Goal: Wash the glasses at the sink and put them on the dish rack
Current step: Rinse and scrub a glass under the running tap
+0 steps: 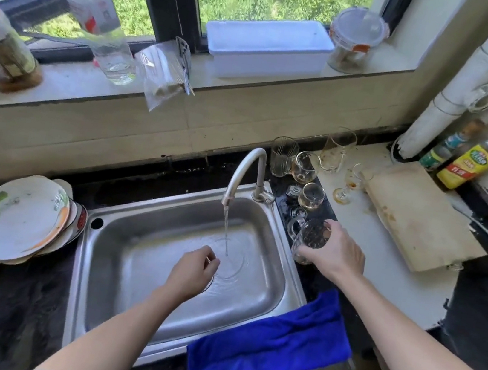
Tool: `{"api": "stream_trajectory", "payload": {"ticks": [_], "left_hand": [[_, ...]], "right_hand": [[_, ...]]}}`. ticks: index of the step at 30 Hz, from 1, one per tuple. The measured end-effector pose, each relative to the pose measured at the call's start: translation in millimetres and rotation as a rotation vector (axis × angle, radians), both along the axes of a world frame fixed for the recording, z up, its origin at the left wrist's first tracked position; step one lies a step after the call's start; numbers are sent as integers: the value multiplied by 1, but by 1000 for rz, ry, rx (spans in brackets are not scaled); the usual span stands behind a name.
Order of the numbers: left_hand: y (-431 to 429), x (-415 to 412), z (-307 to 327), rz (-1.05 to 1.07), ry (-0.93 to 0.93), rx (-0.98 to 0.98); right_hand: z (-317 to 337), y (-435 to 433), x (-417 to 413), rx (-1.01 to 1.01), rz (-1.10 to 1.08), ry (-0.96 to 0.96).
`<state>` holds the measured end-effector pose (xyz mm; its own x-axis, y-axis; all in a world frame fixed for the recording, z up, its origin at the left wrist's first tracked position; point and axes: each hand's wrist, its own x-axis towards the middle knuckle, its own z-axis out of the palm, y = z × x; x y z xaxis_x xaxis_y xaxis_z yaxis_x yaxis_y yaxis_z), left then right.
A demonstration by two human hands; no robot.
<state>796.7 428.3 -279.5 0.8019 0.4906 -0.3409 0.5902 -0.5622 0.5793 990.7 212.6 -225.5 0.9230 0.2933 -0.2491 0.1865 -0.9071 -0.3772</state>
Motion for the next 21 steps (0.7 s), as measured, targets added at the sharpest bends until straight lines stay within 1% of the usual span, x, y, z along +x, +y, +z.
{"api": "stream_trajectory", "payload": {"ticks": [3,6,10,13,14,17,21], "left_hand": [[9,-3,1,27,20,-58],[17,-7,2,78,4,-138],[24,-9,7,115,0,-300],[29,-8,7,260,-24,-472],[31,-7,7,305,-39,-502],[35,-4,-2,397,-96,-487],[34,-3,-22,381,-122,-300]], "right_hand": [[12,18,-11,87,199,127],[16,50,-24,200,341,327],[5,91,-38,283,445,550],[-7,115,-38,305,485,623],[-11,122,-36,311,494,650],[-27,135,-26,325,473,749],[-44,141,-13,314,397,863]]}}
